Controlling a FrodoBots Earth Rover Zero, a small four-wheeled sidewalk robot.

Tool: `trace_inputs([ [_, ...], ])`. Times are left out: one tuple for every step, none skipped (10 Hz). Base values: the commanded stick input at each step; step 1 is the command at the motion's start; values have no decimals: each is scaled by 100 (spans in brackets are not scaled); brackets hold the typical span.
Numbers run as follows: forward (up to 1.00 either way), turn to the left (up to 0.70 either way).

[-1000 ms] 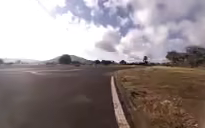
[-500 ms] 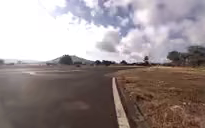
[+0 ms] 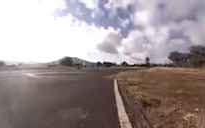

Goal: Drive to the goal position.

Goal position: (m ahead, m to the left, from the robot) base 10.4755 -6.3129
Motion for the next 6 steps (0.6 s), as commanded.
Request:
trace_inputs([
  [50, 0],
  [50, 0],
  [50, 0],
  [50, 0],
  [50, 0],
  [50, 0],
])
